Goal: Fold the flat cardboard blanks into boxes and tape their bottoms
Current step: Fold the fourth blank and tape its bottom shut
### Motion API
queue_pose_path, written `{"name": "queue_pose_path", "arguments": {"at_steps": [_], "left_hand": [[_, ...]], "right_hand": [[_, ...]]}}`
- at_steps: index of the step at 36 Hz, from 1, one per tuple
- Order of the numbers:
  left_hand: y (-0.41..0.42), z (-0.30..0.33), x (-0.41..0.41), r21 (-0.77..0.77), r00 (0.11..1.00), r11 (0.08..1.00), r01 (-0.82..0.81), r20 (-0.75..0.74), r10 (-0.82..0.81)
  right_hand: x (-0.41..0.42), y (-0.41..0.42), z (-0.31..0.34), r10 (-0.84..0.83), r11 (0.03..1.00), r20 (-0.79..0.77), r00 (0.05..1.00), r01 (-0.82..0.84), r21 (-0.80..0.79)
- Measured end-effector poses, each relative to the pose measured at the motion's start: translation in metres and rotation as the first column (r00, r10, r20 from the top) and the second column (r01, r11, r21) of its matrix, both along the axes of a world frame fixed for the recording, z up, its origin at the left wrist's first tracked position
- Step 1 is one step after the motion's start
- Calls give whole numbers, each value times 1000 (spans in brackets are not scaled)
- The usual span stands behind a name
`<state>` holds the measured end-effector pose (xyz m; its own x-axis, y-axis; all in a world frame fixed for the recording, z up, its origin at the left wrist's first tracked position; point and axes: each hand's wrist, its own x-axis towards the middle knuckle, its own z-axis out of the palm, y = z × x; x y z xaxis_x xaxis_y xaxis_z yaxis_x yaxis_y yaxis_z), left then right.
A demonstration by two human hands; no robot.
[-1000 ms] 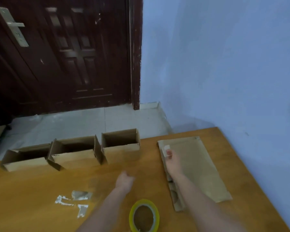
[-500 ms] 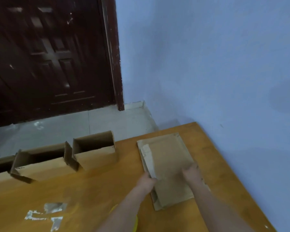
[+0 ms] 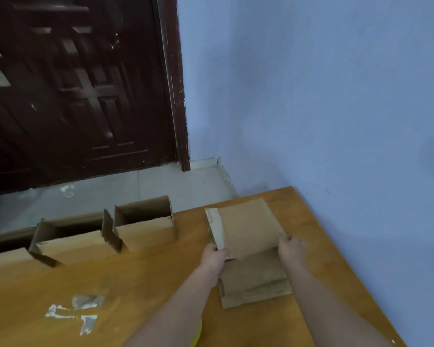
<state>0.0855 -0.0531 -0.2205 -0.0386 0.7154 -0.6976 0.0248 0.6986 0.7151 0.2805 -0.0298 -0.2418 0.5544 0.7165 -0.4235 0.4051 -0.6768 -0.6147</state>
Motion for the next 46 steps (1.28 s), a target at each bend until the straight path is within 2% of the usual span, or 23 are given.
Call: {"name": "queue_pose_path", "arguments": {"at_steps": [4,10,16,21,25,30,32,35,39,46], "left_hand": [[0,26,-4,105,999,994,-43,-26,46],[0,62,-12,277,993,960,-36,-95,64],[1,97,-21,544,977,837,61,-206,63],[9,123,-35,668,936,728,157,-335,105],[11,148,-58,704,831,660,265,-514,215],[4,181,-90,725,725,549,416,-629,281],[0,190,-102,713,687,540,447,-660,303],[-6,195,-121,687,641,529,498,-703,308],[-19,188,-145,661,629,508,552,-730,267],[-48,158,-186,635,590,506,584,-760,273]], "right_hand": [[-6,4,14,-74,980,-86,994,88,180],[-20,2,43,-129,913,-214,968,200,354],[-30,-5,59,-151,854,-381,912,314,415],[-43,-7,78,-65,844,-577,814,354,404],[-53,1,95,-32,803,-663,748,415,429],[-67,9,116,45,776,-773,633,465,426],[-74,11,119,92,789,-781,618,432,436],[-91,10,122,200,863,-734,649,238,445],[-131,3,128,319,898,-680,660,20,440],[-190,-19,125,323,926,-753,574,-27,377]]}}
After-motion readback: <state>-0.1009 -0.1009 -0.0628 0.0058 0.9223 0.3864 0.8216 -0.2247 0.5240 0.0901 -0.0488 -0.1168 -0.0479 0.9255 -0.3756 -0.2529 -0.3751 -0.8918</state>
